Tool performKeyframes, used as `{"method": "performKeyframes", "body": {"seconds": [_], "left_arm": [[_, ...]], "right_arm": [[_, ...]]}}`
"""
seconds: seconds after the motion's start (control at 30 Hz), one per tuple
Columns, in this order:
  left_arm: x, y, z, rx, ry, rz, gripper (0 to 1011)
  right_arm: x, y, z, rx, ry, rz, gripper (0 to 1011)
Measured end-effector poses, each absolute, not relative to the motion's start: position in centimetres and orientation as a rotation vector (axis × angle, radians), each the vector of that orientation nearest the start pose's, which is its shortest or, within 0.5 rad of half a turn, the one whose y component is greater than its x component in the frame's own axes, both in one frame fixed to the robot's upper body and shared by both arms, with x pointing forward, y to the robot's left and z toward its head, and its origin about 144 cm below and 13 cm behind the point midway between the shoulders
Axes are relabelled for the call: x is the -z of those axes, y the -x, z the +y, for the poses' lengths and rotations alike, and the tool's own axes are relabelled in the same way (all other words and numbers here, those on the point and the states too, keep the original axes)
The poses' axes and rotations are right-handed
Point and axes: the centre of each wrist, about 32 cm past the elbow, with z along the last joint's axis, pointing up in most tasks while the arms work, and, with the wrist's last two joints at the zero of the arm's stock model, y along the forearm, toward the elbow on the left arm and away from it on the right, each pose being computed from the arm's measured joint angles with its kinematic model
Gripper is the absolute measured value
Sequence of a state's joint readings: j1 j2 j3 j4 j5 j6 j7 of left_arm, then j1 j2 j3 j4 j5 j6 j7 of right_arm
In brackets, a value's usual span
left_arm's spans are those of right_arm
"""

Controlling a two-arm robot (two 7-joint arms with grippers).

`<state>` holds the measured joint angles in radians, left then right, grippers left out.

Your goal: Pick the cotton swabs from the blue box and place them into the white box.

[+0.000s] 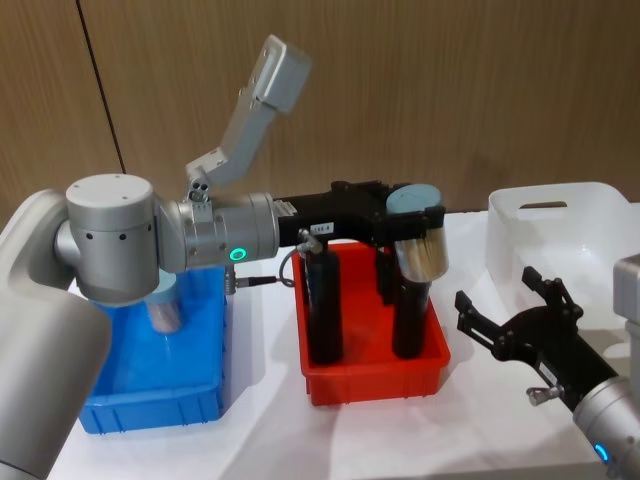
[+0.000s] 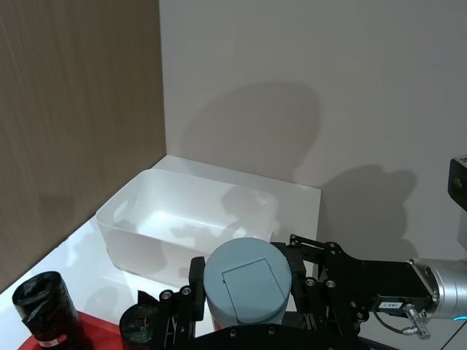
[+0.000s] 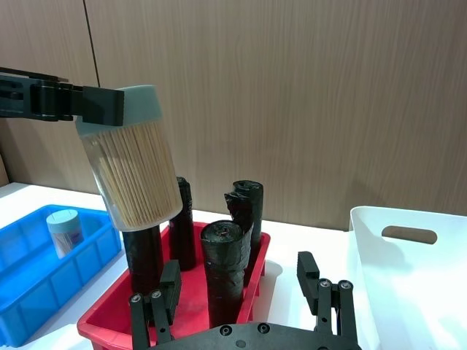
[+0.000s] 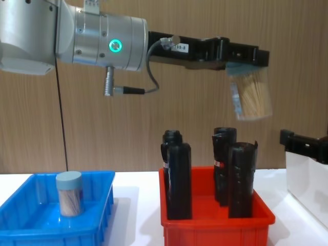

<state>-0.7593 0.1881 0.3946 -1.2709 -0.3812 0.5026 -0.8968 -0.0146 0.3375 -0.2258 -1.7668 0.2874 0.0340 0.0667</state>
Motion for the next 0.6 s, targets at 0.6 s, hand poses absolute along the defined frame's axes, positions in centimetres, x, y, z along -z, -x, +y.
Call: {"method": "performKeyframes", "body": {"seconds": [0.6], "left_arm": [[-134.27, -62.44, 17.92, -0.341, -0.116, 0.117, 670]], "right_arm": [[-118.87, -44.33, -23.71, 1.229, -0.026, -0.075, 1001]]}}
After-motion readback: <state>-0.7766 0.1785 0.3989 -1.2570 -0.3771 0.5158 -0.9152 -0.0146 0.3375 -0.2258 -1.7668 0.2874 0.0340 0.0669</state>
